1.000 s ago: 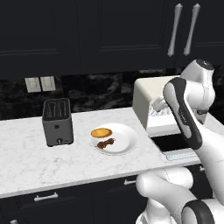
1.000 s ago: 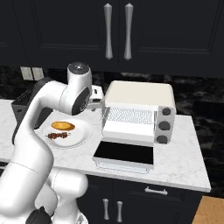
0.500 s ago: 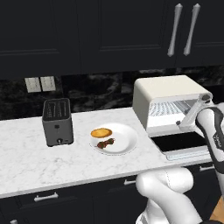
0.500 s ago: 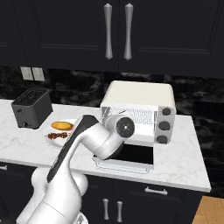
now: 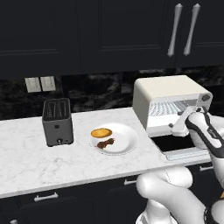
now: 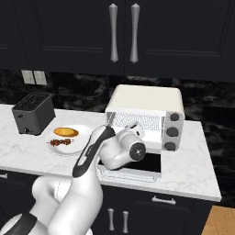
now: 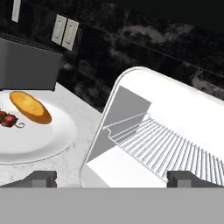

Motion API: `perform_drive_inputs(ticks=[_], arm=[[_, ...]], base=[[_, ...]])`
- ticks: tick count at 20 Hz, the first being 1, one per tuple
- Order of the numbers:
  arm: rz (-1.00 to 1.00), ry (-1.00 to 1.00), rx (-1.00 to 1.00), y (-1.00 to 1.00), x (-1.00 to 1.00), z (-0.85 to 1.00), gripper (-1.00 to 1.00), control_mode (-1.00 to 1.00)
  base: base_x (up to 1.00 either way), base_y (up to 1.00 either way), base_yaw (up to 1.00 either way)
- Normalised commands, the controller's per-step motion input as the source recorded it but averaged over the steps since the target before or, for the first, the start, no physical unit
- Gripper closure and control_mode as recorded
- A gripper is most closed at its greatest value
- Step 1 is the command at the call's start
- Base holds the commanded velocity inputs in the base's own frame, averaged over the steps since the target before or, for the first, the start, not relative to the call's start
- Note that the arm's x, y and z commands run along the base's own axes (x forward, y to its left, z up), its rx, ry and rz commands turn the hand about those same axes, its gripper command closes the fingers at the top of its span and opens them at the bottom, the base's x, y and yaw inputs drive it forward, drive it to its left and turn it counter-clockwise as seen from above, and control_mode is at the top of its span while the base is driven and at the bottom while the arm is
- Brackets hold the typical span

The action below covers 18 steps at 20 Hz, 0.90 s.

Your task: Pick up the kebab skewer and baguette bread, and place them inside the toaster oven. Close the toaster oven door and start by setting the timer.

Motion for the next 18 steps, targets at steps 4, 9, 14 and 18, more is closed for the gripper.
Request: perform_drive_inputs(ticks=[4, 9, 14, 18], arm=[[0.0, -0.01, 0.01, -0.54, 0.67, -0.06, -1.0, -1.0], [0.0, 0.0, 0.0, -0.13, 0.5, -0.07, -1.0, -1.0], [0.0, -0.01, 0.0, -0.03, 0.21, -0.15, -1.0, -1.0], [0.0, -0.06, 0.0, -0.06, 0.16, -0.13, -1.0, -1.0]], base=[[0.0, 0.0, 0.0], [0.0, 0.0, 0.0], [0.0, 0.0, 0.0], [0.0, 0.0, 0.0]])
